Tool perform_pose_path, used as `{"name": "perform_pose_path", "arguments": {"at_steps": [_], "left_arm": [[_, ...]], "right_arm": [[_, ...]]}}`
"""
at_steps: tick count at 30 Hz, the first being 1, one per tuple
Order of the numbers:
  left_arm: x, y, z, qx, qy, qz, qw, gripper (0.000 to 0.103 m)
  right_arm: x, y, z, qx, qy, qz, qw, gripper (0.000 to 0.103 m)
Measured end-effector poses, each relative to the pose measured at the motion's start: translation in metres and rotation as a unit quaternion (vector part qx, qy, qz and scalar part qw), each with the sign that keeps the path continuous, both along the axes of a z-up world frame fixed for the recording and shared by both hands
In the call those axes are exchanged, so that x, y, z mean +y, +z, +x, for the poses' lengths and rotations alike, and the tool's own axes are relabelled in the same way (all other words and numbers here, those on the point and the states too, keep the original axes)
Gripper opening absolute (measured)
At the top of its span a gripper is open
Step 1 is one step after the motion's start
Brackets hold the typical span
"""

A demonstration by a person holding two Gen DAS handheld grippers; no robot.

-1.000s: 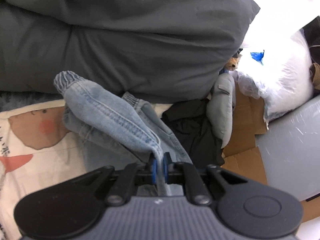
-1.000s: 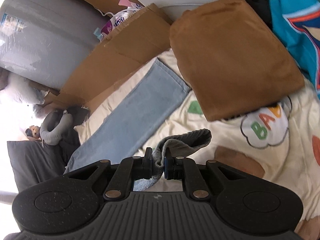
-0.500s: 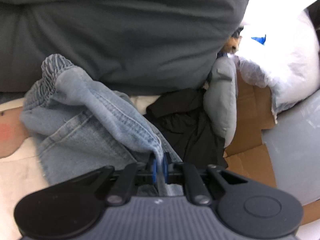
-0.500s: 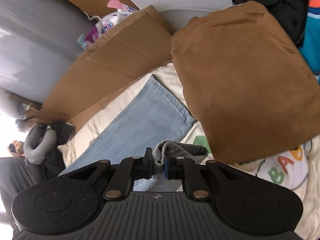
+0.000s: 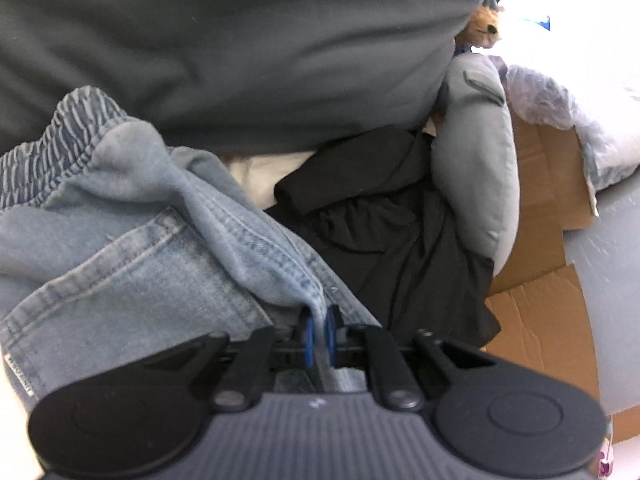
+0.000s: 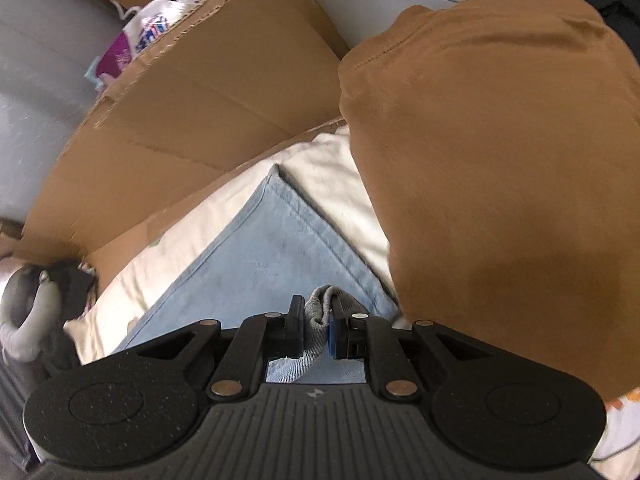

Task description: Fold clothes

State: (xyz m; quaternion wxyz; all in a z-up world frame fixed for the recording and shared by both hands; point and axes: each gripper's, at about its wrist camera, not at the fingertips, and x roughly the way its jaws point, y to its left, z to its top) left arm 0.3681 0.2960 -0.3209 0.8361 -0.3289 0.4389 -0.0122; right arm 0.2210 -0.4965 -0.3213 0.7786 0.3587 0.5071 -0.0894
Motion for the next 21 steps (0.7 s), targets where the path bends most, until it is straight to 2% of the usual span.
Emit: {"name": "perform_pose_path", "arguments": {"at_steps": [7, 14, 21], "left_arm": [[-0.004, -0.004, 0.012, 0.0, 0.01, 0.004, 0.9999, 0.008], [-0.007, -0.004, 0.028, 0.005, 0.02, 0.007, 0.9998, 0.008], [-0.016, -0.019, 0.045, 0.03, 0.016, 0.016, 0.9993, 0.01]], "right_arm": [[0.003, -0.017, 0.037, 0.002, -0.008, -0.012, 1.0, 0.01], [0.01, -0.017, 0.061, -0.001, -0.015, -0.02, 1.0, 0.01], [0.014, -0.028, 0.086, 0.003, -0.019, -0.04, 0.999, 0.01]]}}
